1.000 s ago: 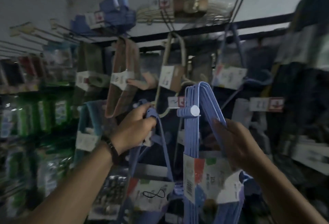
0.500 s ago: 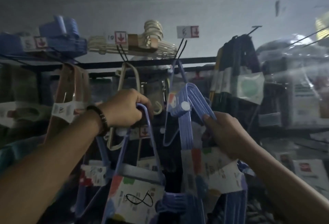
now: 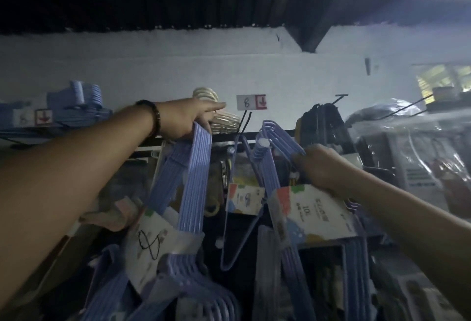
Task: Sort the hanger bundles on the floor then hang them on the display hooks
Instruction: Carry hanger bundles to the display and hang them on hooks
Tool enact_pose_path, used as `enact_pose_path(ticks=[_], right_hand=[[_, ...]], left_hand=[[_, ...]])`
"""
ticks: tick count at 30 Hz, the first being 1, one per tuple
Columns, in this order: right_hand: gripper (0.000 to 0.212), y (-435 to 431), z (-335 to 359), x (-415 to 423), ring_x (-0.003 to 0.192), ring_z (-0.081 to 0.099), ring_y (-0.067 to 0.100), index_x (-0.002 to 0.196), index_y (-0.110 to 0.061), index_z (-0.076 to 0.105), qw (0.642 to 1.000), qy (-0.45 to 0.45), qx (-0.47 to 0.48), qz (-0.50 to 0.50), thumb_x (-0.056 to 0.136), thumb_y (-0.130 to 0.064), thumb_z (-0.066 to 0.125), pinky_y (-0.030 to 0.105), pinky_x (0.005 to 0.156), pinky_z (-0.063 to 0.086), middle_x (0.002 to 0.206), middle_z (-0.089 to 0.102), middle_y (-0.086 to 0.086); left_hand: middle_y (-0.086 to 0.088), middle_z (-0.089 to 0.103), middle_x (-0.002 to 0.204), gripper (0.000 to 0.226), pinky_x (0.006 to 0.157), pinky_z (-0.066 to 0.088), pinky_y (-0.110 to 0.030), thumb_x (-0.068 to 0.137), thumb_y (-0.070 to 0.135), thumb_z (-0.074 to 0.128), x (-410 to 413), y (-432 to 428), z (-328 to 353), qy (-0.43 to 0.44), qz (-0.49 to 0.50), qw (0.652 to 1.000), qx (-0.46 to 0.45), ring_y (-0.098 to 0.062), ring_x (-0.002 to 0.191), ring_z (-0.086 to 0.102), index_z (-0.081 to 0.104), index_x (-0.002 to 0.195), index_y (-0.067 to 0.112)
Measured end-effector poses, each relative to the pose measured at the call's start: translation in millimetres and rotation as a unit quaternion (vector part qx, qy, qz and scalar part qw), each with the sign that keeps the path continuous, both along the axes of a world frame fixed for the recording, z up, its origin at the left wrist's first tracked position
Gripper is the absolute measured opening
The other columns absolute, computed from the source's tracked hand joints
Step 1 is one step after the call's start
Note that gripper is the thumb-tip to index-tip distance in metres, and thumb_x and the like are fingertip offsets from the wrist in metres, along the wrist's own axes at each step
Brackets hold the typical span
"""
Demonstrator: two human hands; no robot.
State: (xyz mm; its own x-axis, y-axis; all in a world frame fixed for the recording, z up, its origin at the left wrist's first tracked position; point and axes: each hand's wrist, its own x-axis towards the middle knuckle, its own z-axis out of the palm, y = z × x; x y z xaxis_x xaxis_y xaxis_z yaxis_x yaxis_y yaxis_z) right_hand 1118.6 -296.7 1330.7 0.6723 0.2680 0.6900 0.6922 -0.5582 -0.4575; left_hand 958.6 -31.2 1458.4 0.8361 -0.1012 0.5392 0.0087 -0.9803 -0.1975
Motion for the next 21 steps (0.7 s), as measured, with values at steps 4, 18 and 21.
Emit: enact_pose_path(ticks=[4, 18, 21], right_hand=[[0.032, 13, 21, 5, 0.095, 0.064, 0.032, 0.113, -0.007, 0.060, 0.997, -0.035, -0.057, -0.041, 0.110, -0.030, 0.038, 0.036, 0.072, 0.045, 0.098, 0.064, 0.010], [0.037, 38, 61, 33, 0.088, 0.062, 0.028, 0.136, -0.004, 0.056, 0.967, -0.174, -0.172, -0.071, 0.107, -0.018, 0.038, 0.033, 0.065, 0.044, 0.091, 0.050, 0.004], [0.037, 40, 72, 34, 0.081, 0.060, 0.023, 0.138, -0.004, 0.055, 0.971, -0.170, -0.151, -0.077, 0.106, -0.015, 0.038, 0.030, 0.060, 0.042, 0.088, 0.046, 0.001]], left_hand=[[0.012, 0.069, 0.124, 0.088, 0.098, 0.056, -0.044, 0.081, -0.003, 0.057, 23, -17, 16, 0.063, 0.102, 0.986, 0.117, -0.016, 0.109, 0.066, 0.044, 0.148, 0.052], [-0.001, 0.063, 0.093, 0.127, 0.070, 0.065, -0.049, 0.087, -0.011, 0.066, 42, -56, 40, 0.029, 0.138, 0.988, 0.060, -0.027, 0.082, 0.071, -0.010, 0.147, 0.071], [-0.005, 0.063, 0.096, 0.123, 0.074, 0.065, -0.052, 0.091, -0.008, 0.064, 47, -59, 41, 0.023, 0.145, 0.988, 0.046, -0.024, 0.079, 0.068, -0.010, 0.144, 0.074]])
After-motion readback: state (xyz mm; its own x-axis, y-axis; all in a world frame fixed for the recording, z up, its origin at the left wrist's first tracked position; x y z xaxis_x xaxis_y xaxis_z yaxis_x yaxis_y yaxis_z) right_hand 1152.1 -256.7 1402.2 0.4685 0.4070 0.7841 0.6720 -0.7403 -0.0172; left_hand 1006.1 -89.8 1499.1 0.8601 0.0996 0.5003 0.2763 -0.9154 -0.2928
